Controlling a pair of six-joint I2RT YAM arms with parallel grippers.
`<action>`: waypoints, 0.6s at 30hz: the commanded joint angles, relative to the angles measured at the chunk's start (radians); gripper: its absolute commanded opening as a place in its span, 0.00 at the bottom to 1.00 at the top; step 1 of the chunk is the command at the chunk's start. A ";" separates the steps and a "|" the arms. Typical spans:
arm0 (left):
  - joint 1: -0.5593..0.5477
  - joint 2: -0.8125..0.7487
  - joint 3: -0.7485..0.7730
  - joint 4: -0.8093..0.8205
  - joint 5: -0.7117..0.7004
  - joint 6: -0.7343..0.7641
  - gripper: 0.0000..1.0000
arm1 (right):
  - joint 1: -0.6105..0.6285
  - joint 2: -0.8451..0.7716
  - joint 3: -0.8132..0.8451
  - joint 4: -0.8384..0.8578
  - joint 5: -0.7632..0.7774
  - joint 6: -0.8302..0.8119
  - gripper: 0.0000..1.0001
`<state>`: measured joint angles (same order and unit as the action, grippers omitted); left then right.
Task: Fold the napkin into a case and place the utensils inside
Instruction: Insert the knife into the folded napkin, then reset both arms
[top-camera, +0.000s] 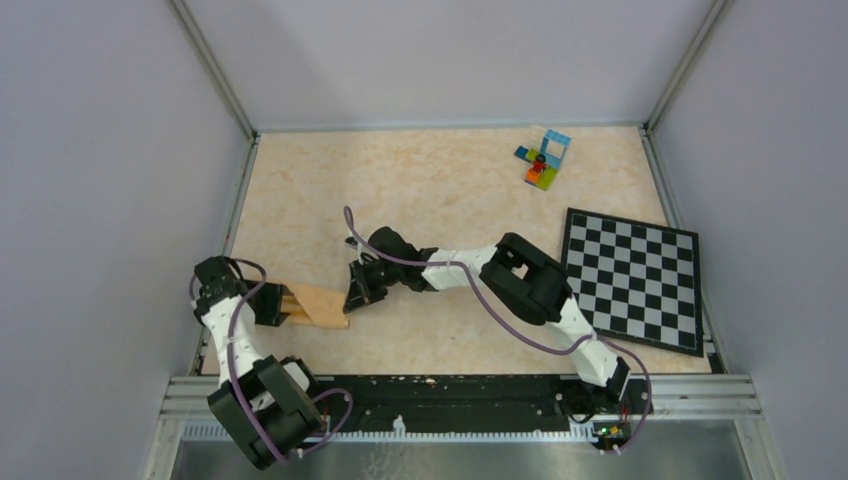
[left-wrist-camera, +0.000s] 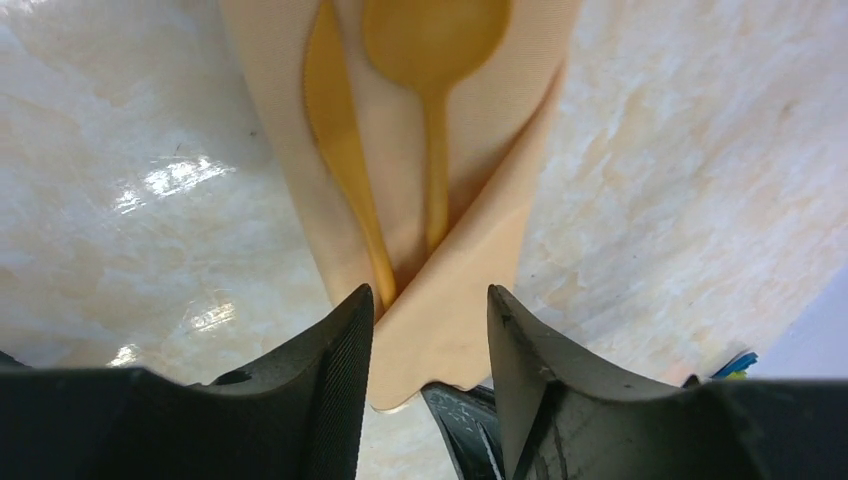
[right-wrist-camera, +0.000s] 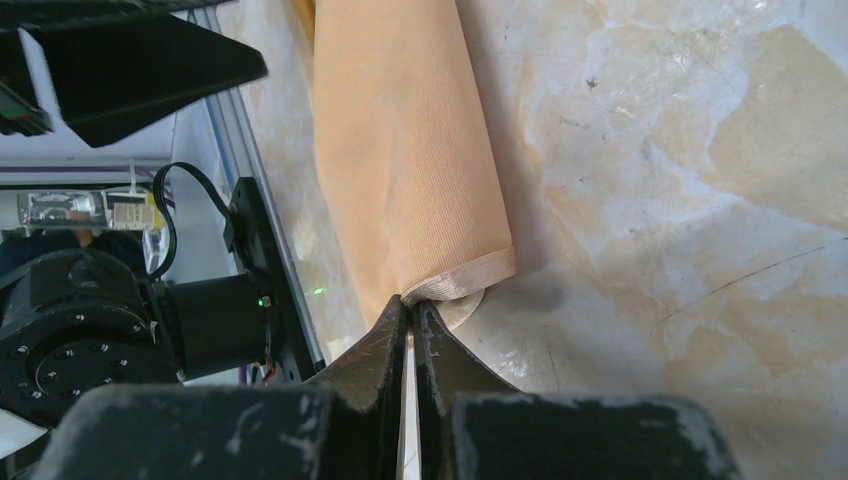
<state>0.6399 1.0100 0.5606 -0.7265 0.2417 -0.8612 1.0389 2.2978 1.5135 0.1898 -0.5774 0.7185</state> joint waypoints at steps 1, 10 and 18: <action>0.000 -0.059 0.083 -0.056 -0.023 0.059 0.52 | 0.017 0.007 0.020 0.033 -0.008 -0.011 0.00; -0.043 -0.122 0.214 -0.041 0.032 0.293 0.54 | 0.015 -0.066 -0.040 0.023 0.041 -0.051 0.22; -0.371 -0.141 0.319 0.158 0.228 0.340 0.55 | -0.006 -0.243 -0.119 -0.121 0.073 -0.075 0.62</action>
<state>0.4496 0.8970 0.8108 -0.7227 0.3710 -0.5644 1.0397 2.2028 1.4322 0.1379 -0.5312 0.6724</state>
